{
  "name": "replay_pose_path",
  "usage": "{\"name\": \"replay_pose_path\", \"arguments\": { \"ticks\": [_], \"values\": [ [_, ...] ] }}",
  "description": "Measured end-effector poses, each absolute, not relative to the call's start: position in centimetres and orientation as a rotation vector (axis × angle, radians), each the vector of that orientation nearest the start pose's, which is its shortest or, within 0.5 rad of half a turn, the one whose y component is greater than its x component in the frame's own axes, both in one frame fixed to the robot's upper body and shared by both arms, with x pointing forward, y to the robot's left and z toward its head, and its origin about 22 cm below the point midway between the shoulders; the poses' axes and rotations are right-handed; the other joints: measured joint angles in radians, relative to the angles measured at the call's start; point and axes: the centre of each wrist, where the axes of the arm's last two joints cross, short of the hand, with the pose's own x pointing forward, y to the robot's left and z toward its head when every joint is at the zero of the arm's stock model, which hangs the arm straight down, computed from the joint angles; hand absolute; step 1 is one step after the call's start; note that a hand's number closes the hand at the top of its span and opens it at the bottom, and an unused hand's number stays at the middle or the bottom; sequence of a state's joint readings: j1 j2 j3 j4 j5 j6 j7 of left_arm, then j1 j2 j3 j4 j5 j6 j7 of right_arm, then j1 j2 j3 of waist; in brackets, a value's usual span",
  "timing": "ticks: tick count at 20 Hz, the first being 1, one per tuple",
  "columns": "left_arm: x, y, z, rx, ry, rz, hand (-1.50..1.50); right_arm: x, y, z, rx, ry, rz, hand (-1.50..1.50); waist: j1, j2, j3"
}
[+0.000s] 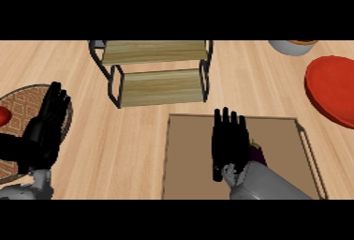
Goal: Pick the bell pepper from the tray and place it in the tiered shelf
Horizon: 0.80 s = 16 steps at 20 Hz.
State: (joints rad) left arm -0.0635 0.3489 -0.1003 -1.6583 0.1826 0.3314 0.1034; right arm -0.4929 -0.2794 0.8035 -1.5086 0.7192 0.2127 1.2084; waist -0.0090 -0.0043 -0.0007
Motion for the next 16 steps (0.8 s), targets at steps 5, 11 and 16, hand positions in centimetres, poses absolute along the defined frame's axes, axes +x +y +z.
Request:
{"name": "replay_pose_path", "arguments": {
  "ticks": [5, 11, 16],
  "values": [
    [24.7, 27.0, 5.4, 0.254, -1.602, 0.036, 0.00, 26.6, -9.2, 4.9, -1.059, -0.767, 1.185, -1.50, 0.008, 0.001, 0.000],
    [25.2, 26.8, 5.5, 0.248, -1.611, 0.043, 0.00, 26.3, -9.6, 3.2, -1.029, -0.729, 1.176, 1.50, 0.007, -0.001, -0.001],
    [25.3, 26.9, 5.4, 0.237, -1.606, 0.041, 0.00, 26.6, -9.5, 2.9, -1.008, -0.714, 1.204, 1.50, 0.011, -0.004, -0.003]
  ]
}}
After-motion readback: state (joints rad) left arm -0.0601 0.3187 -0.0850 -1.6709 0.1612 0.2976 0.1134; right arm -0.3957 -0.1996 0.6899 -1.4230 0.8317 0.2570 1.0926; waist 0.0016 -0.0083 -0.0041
